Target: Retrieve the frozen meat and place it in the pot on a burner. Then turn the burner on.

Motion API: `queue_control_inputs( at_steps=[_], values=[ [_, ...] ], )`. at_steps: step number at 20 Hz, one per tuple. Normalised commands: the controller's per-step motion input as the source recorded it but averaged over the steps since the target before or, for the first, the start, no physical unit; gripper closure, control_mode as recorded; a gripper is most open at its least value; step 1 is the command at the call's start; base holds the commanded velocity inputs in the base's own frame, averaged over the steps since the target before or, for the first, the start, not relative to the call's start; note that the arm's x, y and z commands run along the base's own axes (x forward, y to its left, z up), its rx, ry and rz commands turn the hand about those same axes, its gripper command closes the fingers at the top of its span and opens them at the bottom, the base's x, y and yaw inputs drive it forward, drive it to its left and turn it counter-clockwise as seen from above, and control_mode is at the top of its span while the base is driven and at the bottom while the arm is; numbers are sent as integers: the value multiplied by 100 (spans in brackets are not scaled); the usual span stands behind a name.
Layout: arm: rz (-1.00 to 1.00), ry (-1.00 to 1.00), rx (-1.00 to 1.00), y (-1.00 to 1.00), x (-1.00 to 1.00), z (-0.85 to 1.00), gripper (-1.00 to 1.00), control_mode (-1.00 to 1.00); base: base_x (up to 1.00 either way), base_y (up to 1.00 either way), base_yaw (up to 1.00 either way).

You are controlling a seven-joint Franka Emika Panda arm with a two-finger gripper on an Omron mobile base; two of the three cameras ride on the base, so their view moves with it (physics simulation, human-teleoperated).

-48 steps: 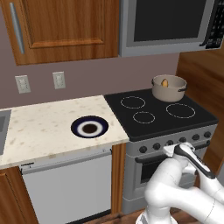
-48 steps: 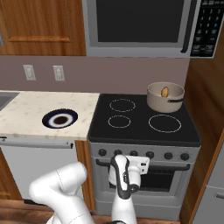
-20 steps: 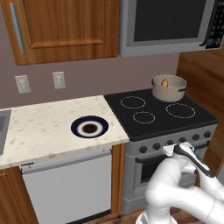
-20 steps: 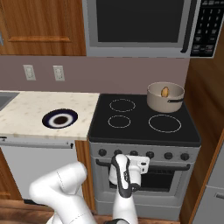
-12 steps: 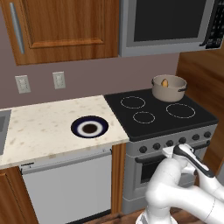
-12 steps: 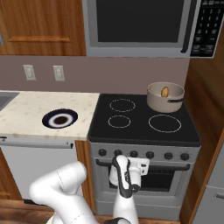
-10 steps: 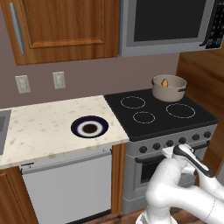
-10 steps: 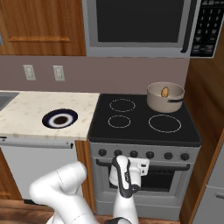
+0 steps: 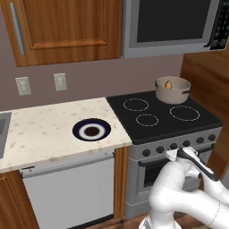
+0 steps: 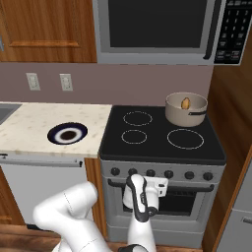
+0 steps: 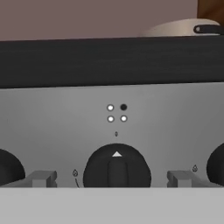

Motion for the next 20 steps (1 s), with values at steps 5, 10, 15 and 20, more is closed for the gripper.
queue_control_inputs(
  at_steps=[5,10,15,20],
  values=[
    [0,-4,0,0,0,-20,-100,-100,0,0,0],
    [0,-2,0,0,0,-23,-100,-100,0,0,0],
    [0,-2,0,0,0,-9,-100,-100,0,0,0],
    [0,-2,0,0,0,-4,-100,-100,0,0,0]
  ],
)
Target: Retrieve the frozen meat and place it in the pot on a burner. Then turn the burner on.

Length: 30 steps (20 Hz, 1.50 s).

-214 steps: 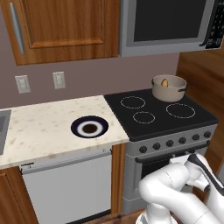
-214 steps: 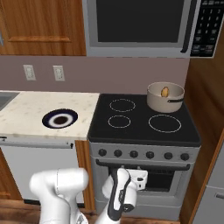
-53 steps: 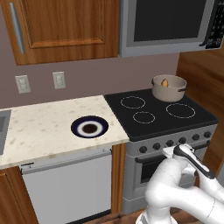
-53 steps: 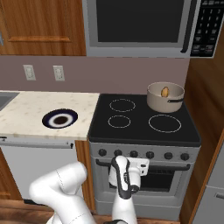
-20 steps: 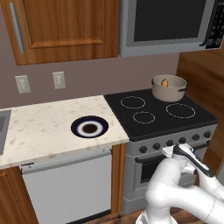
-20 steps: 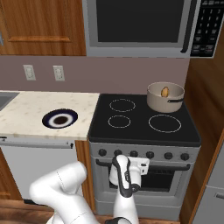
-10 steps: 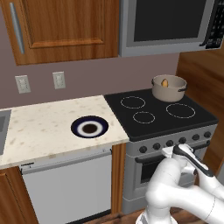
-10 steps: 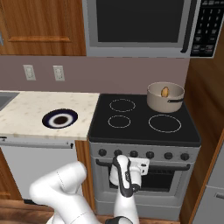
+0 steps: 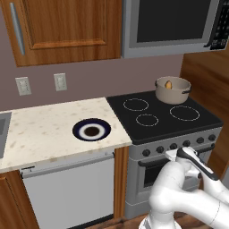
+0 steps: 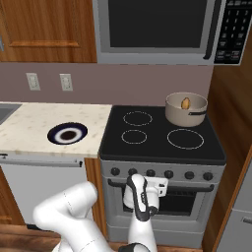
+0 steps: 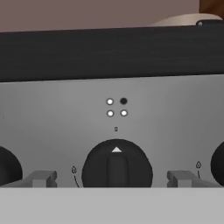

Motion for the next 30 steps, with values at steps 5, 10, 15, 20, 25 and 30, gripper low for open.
queue_control_inputs(
  at_steps=[5,10,15,20,25,30],
  values=[
    [0,-3,0,-1,0,-12,-100,-100,0,0,0],
    [0,-3,0,-2,0,-14,-100,-100,0,0,0],
    [0,-3,0,-1,0,-17,-100,-100,0,0,0],
    [0,-4,0,0,0,-22,-100,-100,0,0,0],
    [0,-5,0,-2,1,-10,-100,-100,0,0,0],
    [0,0,0,0,0,0,-100,-100,0,0,0]
  ],
)
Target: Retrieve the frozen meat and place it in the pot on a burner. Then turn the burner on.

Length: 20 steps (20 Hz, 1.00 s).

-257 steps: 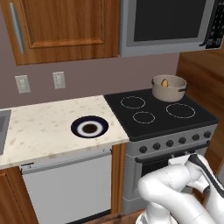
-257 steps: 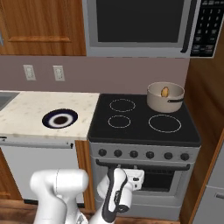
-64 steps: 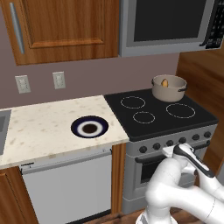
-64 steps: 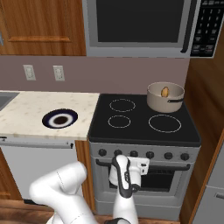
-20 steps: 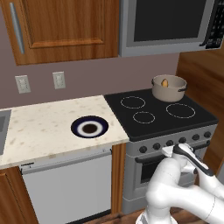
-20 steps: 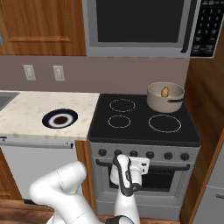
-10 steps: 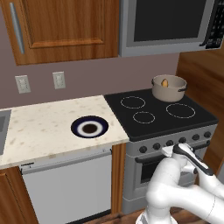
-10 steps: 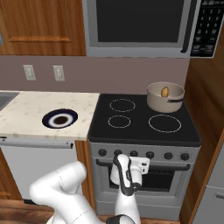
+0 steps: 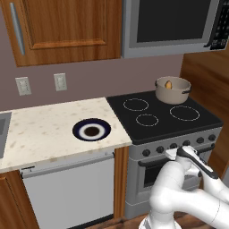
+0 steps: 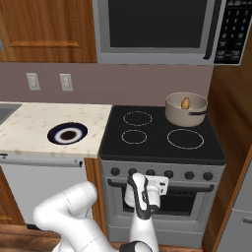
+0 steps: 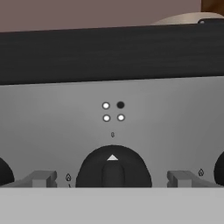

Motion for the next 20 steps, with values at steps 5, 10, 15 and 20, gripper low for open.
queue_control_inputs(
  at_steps=[5,10,15,20],
  values=[
    [0,0,0,0,0,0,100,-100,0,0,0],
    [0,0,0,0,0,0,100,-100,0,0,0],
    [0,0,0,0,0,0,100,-100,0,0,0],
    [0,0,-1,0,0,-1,100,-100,0,0,0]
  ],
)
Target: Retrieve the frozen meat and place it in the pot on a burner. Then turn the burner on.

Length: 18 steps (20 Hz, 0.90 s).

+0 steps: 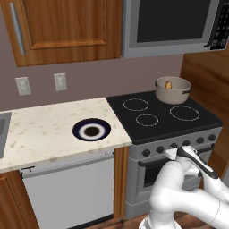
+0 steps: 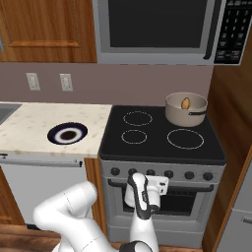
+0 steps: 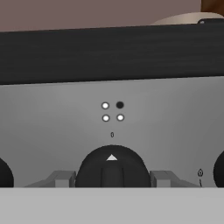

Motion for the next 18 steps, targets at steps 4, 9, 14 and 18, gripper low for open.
queue_control_inputs(
  at_steps=[4,9,14,18],
  values=[
    [1,0,-2,-2,1,-8,100,-100,0,0,0],
    [8,-1,-2,-10,6,-24,100,-100,0,0,0],
    [8,0,-10,0,6,-20,100,-100,0,0,0],
    [6,0,-24,9,0,-15,100,-100,0,0,0]
  ],
)
